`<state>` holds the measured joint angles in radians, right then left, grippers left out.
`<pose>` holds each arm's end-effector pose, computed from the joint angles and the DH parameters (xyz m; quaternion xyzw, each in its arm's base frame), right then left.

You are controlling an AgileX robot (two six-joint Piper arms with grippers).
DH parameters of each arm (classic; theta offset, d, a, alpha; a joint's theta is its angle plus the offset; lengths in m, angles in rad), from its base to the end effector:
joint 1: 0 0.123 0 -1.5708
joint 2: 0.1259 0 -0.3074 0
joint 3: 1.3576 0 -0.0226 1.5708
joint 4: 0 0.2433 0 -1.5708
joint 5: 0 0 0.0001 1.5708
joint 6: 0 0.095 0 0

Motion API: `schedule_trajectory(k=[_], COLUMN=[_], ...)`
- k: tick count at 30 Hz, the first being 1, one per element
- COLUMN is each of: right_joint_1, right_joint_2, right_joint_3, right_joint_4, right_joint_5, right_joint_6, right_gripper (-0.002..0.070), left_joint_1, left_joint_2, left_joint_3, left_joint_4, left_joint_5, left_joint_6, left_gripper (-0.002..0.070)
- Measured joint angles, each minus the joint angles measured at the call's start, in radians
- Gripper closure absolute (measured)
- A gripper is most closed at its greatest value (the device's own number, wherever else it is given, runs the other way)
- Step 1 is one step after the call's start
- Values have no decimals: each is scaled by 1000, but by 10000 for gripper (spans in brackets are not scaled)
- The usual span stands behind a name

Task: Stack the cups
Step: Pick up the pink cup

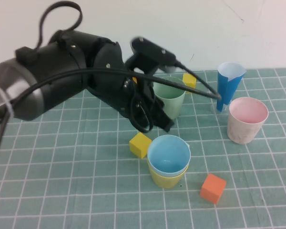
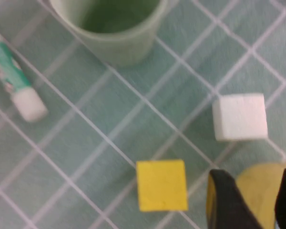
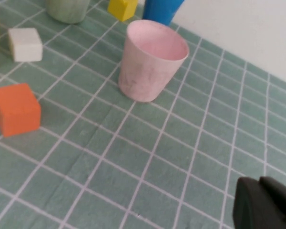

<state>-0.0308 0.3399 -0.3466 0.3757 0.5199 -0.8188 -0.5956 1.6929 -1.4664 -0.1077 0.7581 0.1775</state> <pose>0.0521 0.0158 0.2703 -0.2376 0.7955 -0.0683 0.5532 0.3096 -0.2183 0.3357 0.3325 0.8822 -0.1153 0.3128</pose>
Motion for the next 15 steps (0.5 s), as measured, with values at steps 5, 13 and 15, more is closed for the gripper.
schedule_trajectory(k=[5,13,15], right_joint_1=[0,0,0], right_joint_2=[116,415,492], right_joint_3=[-150,-391,-436], right_joint_4=[16,149,183], right_joint_5=[178,302,304], right_joint_6=[-18,-133,-175], right_gripper=[679,679,679], left_joint_1=[0,0,0], left_joint_2=[-96,-325,-398], left_joint_3=[0,37,81], left_joint_4=[131,359,399], left_joint_5=[-77,-101,-101], left_joint_6=[-102,-252,-277], left_gripper=[614,671,672])
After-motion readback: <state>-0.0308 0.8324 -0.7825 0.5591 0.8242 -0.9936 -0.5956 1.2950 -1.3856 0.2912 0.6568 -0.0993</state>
